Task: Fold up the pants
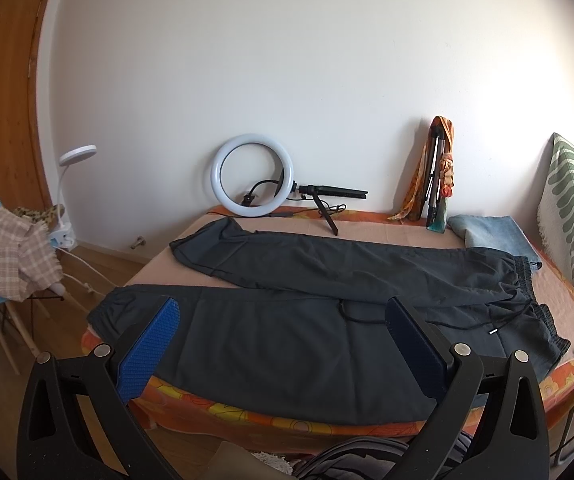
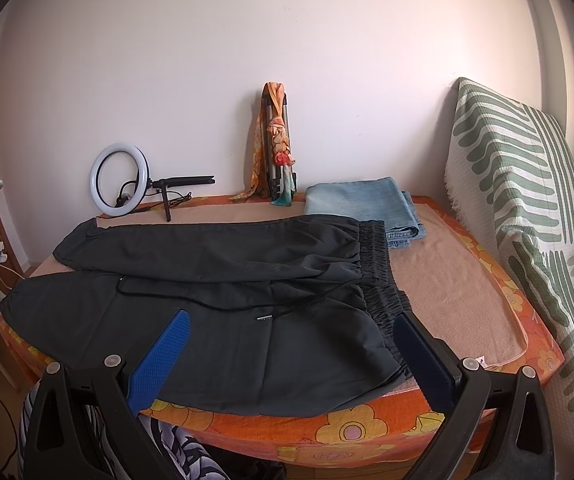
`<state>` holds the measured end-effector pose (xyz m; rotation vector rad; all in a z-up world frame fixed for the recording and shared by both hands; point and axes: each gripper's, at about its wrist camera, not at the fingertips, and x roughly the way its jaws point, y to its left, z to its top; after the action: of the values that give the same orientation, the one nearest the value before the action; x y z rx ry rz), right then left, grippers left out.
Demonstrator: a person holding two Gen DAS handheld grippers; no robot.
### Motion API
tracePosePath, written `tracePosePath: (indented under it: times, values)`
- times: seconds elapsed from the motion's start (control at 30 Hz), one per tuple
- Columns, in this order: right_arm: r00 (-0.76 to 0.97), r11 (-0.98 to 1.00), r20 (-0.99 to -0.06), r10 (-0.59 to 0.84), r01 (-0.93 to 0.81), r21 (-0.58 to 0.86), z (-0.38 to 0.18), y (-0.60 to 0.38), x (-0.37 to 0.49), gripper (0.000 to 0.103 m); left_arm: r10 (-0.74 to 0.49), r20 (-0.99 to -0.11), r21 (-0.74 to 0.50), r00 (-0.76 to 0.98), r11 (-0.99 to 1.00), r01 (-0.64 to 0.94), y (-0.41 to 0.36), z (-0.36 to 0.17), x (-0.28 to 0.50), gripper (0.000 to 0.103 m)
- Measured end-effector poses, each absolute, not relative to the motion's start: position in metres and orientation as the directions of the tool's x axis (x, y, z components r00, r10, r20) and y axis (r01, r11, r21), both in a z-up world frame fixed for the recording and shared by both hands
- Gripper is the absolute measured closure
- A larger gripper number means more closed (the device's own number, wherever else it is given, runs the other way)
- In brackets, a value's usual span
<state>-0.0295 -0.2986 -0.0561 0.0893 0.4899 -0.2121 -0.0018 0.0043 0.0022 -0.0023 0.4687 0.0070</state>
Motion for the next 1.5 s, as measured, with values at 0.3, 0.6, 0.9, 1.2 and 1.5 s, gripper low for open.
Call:
tracePosePath:
  times: [0.3,0.6,0.9,1.2,1.5]
  values:
    - [0.861,0.974,-0.476,-0.18,0.223,0.034,-0.056,-0.299,-0.029,0.0,0.005,-0.455,-0.001,0.89,1.0,-0.006,0.004,0.001,-0.002,0.001]
    - [0.859,0.976,-0.481,-0.175,0.216,0.029,-0.056,-0.294,-0.022,0.0,0.007,-0.459,0.003,0.888,1.0,-0.006,0.006,0.0,0.0,0.001]
    - [0.858,0.981,-0.488,-0.158,0.195,0.025,-0.053,-0.29,-0.004,0.0,0.022,-0.47,0.016,0.882,1.0,-0.016,0.014,-0.001,0.016,0.0]
    - [0.866,0.99,-0.485,-0.124,0.144,0.004,-0.044,-0.28,0.031,0.0,0.052,-0.503,0.028,0.863,0.999,-0.044,0.045,-0.011,0.047,0.001]
    - [0.885,0.999,-0.463,-0.044,0.042,-0.013,-0.034,-0.265,0.083,0.0,-0.019,-0.506,-0.025,0.862,1.0,0.007,0.095,-0.026,0.084,0.001]
